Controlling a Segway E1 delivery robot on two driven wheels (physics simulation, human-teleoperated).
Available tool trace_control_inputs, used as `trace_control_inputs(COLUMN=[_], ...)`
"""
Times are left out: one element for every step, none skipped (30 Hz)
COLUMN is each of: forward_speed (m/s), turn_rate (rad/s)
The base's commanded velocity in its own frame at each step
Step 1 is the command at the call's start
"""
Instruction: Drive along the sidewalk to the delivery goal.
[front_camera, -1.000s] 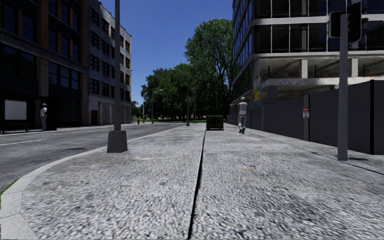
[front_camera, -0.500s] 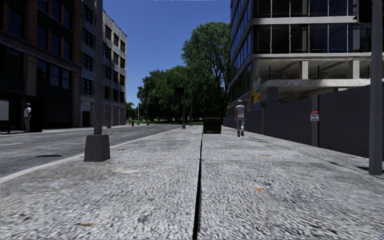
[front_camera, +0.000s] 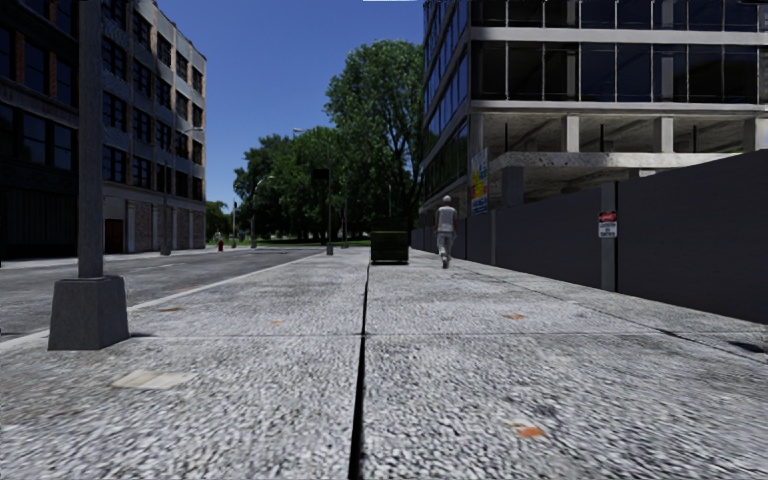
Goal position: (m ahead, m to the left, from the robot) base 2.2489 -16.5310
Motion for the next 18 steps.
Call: trace_control_inputs(forward_speed=[1.57,1.57,1.57,1.57,1.57,1.57,1.57,1.57,1.57,1.57,1.57,1.57,1.57,1.57,1.57,1.57,1.57,1.57], turn_rate=[-0.88,-0.89,-0.89,-0.89,-0.89,-0.89,-0.89,-0.89,-0.89,-0.89,-0.89,-0.89,-0.89,-0.89,-0.89,-0.89,-0.89,-0.89])
